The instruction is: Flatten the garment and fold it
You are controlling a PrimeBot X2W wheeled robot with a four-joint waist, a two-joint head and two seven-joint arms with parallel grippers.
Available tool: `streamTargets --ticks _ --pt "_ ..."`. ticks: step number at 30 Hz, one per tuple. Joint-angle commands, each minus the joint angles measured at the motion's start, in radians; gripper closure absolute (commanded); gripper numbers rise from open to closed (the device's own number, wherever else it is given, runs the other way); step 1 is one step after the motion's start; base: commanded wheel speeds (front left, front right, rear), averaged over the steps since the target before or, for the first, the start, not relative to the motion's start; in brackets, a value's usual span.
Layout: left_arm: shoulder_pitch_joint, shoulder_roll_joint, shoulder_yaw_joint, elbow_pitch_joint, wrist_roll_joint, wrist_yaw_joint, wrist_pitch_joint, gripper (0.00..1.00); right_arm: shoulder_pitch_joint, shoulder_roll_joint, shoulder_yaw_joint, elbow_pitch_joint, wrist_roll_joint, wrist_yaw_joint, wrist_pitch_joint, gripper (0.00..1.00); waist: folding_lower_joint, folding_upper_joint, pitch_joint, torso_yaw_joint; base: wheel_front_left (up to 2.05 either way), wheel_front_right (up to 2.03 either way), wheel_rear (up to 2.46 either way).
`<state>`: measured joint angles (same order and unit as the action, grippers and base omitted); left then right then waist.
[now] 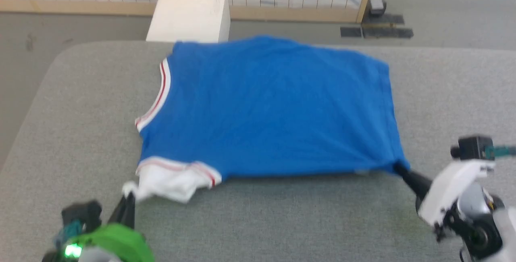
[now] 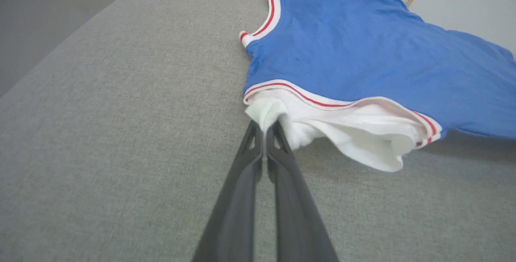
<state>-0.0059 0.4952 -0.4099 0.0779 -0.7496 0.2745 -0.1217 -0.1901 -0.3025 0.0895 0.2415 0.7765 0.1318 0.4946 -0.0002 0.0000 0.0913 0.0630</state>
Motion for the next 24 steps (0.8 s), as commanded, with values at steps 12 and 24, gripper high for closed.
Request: streamTargets --ticks 12,24 --pt "0.278 0.078 -0.001 -0.171 -0.115 0.113 0.188 1.0 0.264 -0.024 -0.076 -0.128 -0.004 -0.001 0.17 1.0 0.0002 0.0 -0.062 -0.01 0.0 0.0 0.0" --pt "0.311 0.11 0.023 -0.25 -0.13 0.139 0.208 1.0 0.324 0.027 -0.147 -0.219 -0.068 -0.001 0.276 1.0 0.0002 0.0 -0.056 -0.018 0.0 0.0 0.0"
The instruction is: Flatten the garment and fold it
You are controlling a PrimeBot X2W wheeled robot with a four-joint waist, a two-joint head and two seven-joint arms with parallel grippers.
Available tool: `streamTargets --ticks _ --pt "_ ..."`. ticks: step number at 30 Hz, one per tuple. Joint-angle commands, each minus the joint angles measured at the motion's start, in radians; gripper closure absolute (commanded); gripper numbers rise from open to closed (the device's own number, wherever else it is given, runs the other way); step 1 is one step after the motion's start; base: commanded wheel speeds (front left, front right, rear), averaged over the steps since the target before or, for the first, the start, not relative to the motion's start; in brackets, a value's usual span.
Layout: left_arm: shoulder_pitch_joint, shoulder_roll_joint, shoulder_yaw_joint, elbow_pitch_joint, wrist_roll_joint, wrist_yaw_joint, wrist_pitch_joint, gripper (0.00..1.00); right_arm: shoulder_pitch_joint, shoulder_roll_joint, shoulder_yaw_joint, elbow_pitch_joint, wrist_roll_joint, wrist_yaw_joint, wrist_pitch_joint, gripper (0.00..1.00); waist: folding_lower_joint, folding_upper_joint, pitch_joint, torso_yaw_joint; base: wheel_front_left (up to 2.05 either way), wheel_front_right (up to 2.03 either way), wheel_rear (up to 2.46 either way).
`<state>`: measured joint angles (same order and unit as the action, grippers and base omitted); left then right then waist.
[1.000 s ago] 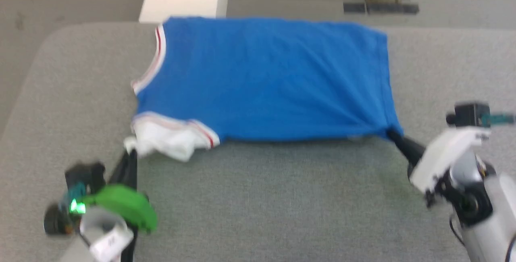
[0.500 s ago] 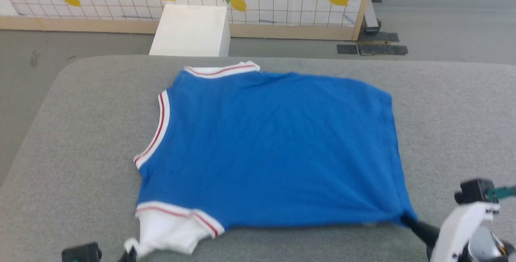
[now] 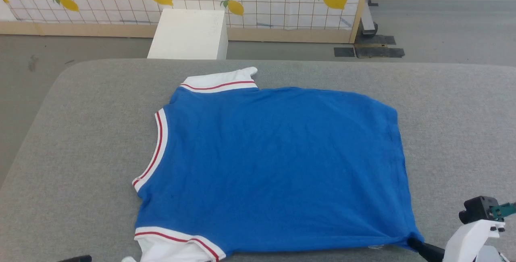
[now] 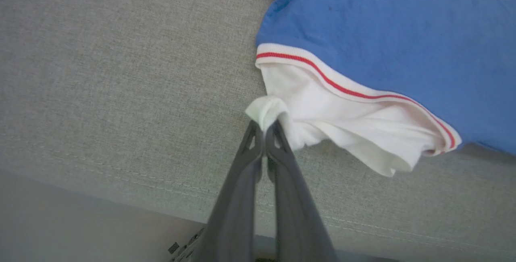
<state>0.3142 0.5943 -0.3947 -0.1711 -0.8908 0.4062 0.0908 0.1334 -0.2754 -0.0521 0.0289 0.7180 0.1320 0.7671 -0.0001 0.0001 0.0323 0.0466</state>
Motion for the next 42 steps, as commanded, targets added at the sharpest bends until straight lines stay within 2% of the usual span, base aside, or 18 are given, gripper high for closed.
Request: streamTargets --ticks 1,7,15,23,30,42 --pt "-0.018 0.015 0.008 -0.007 0.018 0.006 -0.006 1.0 -0.005 0.002 -0.006 -0.013 -0.013 -0.001 0.006 1.0 0.0001 -0.0001 0.005 -0.002 0.0 0.0 0.0" --pt "-0.115 0.048 0.017 -0.039 0.062 -0.004 -0.004 1.0 -0.07 -0.002 -0.01 -0.048 -0.031 -0.001 0.023 1.0 0.0001 -0.0001 0.034 -0.007 0.0 0.0 0.0" --pt "-0.325 0.076 0.0 -0.004 0.114 -0.067 0.03 1.0 -0.199 -0.001 -0.014 -0.055 -0.077 -0.001 0.074 1.0 0.0001 -0.0001 0.117 -0.015 0.0 0.0 0.0" --pt "-0.548 0.057 -0.03 0.114 0.154 -0.149 0.042 1.0 -0.352 0.003 0.012 -0.035 -0.136 -0.001 0.131 1.0 0.0001 -0.0001 0.239 -0.028 0.0 0.0 0.0" --pt "-0.715 0.016 -0.046 0.242 0.169 -0.205 0.038 1.0 -0.464 0.004 0.042 0.002 -0.182 -0.001 0.17 1.0 0.0001 -0.0001 0.343 -0.028 0.0 0.0 0.0" --pt "-0.823 -0.066 -0.1 0.464 0.147 -0.265 0.076 1.0 -0.533 -0.012 0.092 0.053 -0.227 -0.001 0.241 1.0 0.0001 -0.0001 0.399 -0.018 0.0 0.0 0.0"
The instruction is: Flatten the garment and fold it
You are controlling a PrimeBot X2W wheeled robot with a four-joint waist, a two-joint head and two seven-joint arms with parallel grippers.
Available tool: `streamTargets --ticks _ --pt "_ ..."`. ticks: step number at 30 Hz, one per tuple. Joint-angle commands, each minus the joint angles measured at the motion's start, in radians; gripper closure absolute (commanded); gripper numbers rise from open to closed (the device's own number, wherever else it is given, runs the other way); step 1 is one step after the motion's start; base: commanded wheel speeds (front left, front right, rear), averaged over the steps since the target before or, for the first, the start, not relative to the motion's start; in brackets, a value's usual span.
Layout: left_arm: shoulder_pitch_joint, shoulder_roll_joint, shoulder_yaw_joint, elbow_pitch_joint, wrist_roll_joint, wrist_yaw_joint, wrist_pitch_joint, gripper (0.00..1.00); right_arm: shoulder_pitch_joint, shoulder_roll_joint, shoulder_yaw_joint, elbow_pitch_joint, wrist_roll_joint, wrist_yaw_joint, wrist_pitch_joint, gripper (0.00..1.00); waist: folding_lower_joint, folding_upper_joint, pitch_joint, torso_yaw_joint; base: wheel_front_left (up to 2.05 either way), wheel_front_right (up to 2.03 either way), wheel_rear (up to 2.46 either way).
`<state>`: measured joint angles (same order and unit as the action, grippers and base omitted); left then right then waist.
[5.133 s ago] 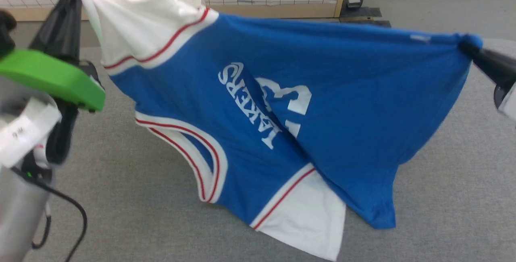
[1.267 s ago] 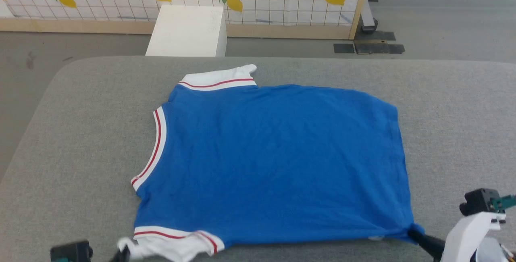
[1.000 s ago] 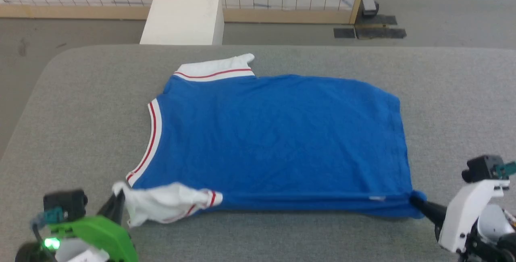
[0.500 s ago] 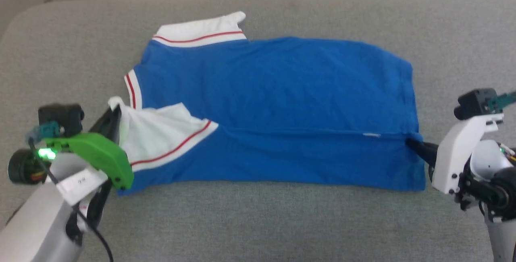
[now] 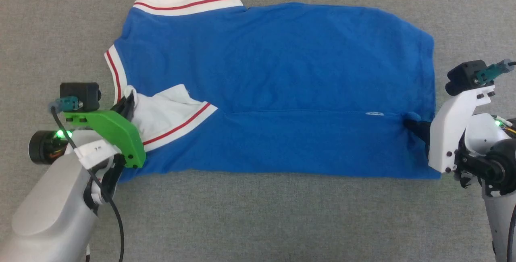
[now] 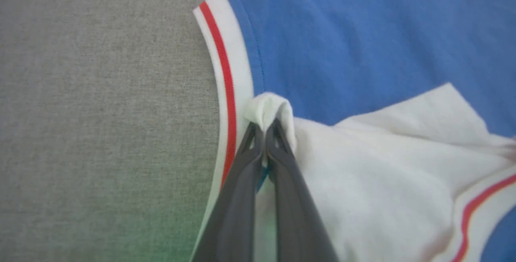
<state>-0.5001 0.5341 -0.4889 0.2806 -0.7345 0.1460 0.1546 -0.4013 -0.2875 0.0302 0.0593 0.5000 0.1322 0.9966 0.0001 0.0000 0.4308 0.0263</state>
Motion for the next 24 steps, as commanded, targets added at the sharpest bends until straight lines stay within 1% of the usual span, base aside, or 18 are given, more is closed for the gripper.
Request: streamTargets --ticks 1,2,3,4,5,6,7,12,16,19,24 --pt "-0.012 -0.011 -0.007 0.024 -0.013 -0.007 0.014 1.0 0.004 0.001 0.01 0.027 -0.008 -0.002 0.02 1.0 -0.0001 0.0 -0.004 0.003 0.0 0.0 0.0" --pt "-0.013 -0.014 -0.008 0.033 -0.016 -0.008 0.016 1.0 0.006 0.001 0.01 0.029 -0.009 -0.002 0.023 1.0 -0.0001 0.0 -0.008 0.004 0.0 0.0 0.0" --pt "-0.014 -0.016 -0.009 0.042 -0.018 -0.008 0.018 0.81 0.009 0.002 0.008 0.031 -0.01 -0.002 0.025 1.0 -0.0001 0.0 -0.015 0.006 0.0 0.0 0.0" --pt "-0.016 -0.017 -0.007 0.046 -0.019 -0.008 0.015 0.59 0.012 0.003 0.005 0.032 -0.011 -0.002 0.023 1.0 -0.0001 0.0 -0.021 0.008 0.0 0.0 0.0" --pt "-0.017 -0.018 -0.006 0.05 -0.019 -0.006 0.01 0.0 0.015 0.005 0.0 0.031 -0.011 -0.002 0.015 0.6 -0.0001 0.0 -0.03 0.01 0.0 0.0 0.0" --pt "-0.016 -0.02 -0.004 0.054 -0.022 -0.004 0.009 0.0 0.018 0.007 -0.003 0.032 -0.01 -0.002 0.008 0.18 -0.0001 0.0 -0.039 0.011 0.0 0.0 0.0" --pt "-0.016 -0.02 0.0 0.055 -0.023 -0.001 0.004 0.0 0.022 0.01 -0.007 0.033 -0.006 -0.002 0.002 0.0 -0.0001 0.0 -0.05 0.012 0.0 0.0 0.0" --pt "0.002 -0.015 0.028 0.046 -0.033 0.017 -0.038 0.0 0.041 0.033 -0.046 0.025 0.017 -0.002 -0.063 0.0 -0.0001 0.0 -0.123 0.014 0.0 0.0 0.0" --pt "0.05 -0.003 0.064 0.006 -0.036 0.042 -0.106 0.0 0.069 0.056 -0.089 0.007 0.037 -0.002 -0.149 0.0 -0.0001 0.0 -0.201 0.009 0.0 0.0 0.0" --pt "0.11 0.005 0.09 -0.038 -0.031 0.059 -0.185 0.0 0.103 0.067 -0.119 -0.017 0.045 -0.002 -0.235 0.0 -0.0001 0.0 -0.259 0.006 0.0 0.0 0.0" --pt "0.235 0.004 0.12 -0.114 -0.011 0.086 -0.33 0.0 0.181 0.084 -0.162 -0.069 0.044 -0.002 -0.411 0.0 -0.0001 0.0 -0.319 0.006 0.0 0.0 0.0"
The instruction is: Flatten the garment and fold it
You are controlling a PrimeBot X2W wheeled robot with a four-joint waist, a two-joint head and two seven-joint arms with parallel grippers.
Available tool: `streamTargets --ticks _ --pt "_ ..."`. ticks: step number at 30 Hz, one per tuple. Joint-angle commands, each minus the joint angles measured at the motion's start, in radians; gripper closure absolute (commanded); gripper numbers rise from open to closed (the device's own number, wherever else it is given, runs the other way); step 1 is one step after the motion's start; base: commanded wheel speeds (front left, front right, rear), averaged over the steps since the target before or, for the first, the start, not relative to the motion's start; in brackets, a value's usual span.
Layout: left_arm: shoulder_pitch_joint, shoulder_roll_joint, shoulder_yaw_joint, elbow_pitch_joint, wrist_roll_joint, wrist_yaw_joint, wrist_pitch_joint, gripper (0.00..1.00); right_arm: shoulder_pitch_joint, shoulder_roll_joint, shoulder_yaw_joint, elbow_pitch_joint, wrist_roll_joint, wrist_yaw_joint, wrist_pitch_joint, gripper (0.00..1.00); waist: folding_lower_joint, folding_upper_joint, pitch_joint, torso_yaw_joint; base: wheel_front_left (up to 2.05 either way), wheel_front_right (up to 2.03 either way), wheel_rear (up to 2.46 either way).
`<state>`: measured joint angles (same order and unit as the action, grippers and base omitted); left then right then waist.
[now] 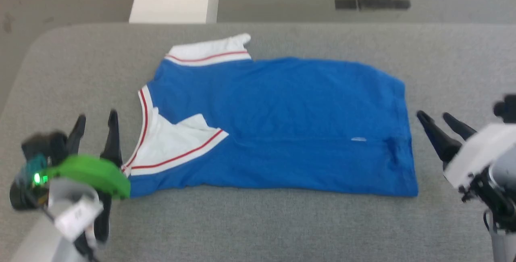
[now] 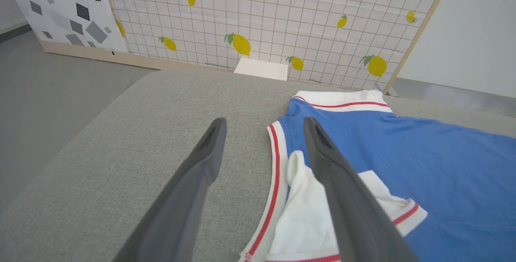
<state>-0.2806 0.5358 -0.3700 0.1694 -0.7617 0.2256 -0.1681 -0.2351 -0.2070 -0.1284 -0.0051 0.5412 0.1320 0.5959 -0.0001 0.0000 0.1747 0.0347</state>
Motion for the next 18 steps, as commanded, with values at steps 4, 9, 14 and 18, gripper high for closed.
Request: streamTargets --ticks 4,9,14,18 --pt "0.118 -0.012 0.022 -0.056 0.027 0.023 -0.067 0.0 0.098 0.003 -0.023 -0.035 -0.025 -0.001 -0.135 0.0 0.0001 0.0 -0.087 0.0 0.0 0.0 0.0" --pt "0.223 -0.051 0.043 -0.092 0.034 0.033 -0.088 0.0 0.207 0.016 -0.026 -0.049 -0.078 -0.001 -0.242 0.0 0.0001 0.0 -0.101 0.004 0.0 0.0 0.0" --pt "0.274 -0.084 0.048 -0.096 0.046 0.029 -0.092 0.0 0.288 0.046 -0.027 -0.039 -0.092 -0.001 -0.26 0.0 0.0001 0.0 -0.103 0.006 0.0 0.0 0.0" --pt "0.285 -0.09 0.049 -0.082 0.052 0.033 -0.084 0.0 0.3 0.055 -0.025 -0.038 -0.091 -0.001 -0.256 0.0 0.0001 0.0 -0.095 0.0 0.0 0.0 0.0"
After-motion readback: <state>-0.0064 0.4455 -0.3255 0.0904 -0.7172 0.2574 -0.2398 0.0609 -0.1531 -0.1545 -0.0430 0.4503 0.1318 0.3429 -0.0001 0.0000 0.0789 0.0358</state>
